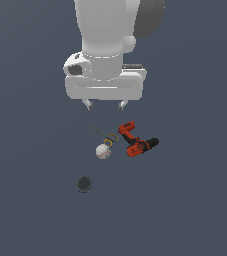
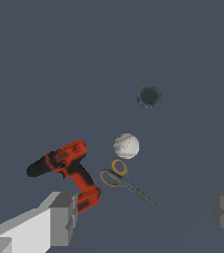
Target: Pick up a designated object from a clutter of objects.
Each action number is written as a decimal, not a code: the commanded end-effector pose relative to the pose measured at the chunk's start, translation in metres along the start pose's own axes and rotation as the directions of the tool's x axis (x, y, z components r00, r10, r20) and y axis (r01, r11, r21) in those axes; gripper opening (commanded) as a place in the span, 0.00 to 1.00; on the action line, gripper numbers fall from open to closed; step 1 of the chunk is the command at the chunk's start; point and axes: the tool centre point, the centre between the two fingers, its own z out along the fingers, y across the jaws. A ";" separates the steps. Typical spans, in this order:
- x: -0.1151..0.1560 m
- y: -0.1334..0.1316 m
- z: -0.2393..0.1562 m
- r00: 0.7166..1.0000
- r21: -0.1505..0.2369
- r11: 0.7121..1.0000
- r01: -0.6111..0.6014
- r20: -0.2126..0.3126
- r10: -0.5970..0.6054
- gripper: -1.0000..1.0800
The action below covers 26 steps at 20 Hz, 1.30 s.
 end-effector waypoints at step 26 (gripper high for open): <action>0.011 0.000 0.050 0.991 0.010 0.991 -0.135 0.012 0.135 0.96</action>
